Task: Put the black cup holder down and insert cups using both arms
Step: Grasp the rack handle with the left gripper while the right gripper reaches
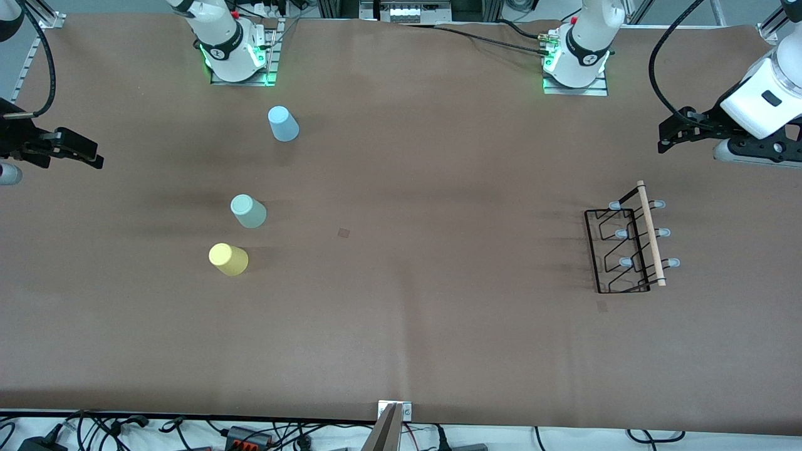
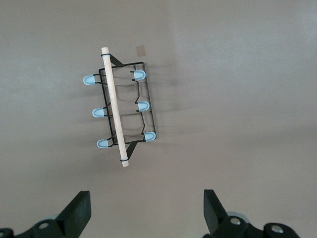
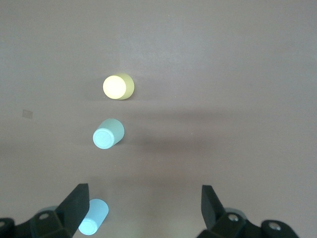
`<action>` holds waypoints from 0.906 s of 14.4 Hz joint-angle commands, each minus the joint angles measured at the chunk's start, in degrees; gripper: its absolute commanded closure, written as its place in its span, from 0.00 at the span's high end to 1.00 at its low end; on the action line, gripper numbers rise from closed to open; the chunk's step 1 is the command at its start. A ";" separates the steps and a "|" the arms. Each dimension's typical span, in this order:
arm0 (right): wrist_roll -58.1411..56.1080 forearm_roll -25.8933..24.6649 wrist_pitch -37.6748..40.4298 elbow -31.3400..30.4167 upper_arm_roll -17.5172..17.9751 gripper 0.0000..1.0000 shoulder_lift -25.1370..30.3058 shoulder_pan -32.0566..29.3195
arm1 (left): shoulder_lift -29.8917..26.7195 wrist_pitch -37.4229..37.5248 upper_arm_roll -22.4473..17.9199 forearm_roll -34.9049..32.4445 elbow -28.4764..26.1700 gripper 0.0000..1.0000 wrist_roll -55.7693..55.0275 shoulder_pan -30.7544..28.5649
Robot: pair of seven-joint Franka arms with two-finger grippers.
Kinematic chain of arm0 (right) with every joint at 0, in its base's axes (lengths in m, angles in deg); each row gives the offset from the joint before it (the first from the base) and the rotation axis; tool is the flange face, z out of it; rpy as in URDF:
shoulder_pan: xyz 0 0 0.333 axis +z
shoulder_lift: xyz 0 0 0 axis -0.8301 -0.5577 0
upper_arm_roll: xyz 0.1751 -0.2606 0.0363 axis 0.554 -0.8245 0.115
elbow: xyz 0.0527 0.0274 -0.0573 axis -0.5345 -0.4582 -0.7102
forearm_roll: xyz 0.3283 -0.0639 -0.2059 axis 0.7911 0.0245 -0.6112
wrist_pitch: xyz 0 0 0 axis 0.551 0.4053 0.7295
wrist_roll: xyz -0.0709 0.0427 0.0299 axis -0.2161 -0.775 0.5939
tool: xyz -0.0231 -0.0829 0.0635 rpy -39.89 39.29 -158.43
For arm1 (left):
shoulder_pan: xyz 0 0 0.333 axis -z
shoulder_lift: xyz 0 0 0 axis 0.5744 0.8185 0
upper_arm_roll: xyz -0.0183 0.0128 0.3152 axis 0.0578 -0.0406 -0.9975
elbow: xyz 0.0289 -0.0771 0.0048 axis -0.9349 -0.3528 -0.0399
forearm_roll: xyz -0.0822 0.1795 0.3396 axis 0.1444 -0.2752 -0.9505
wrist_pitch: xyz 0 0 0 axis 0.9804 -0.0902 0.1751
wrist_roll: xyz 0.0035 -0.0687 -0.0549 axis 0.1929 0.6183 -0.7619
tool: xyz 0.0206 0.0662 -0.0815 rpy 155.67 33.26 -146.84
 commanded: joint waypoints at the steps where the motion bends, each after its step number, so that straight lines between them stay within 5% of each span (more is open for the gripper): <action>1: 0.29 0.92 1.07 0.93 0.46 1.00 -0.37 -0.67 | 0.51 1.30 0.25 -0.21 1.57 1.00 1.09 -0.47; 13: -0.68 0.39 4.77 -1.69 0.46 1.00 -5.99 -0.32 | 3.05 5.78 -0.62 0.14 1.75 1.00 1.18 -0.64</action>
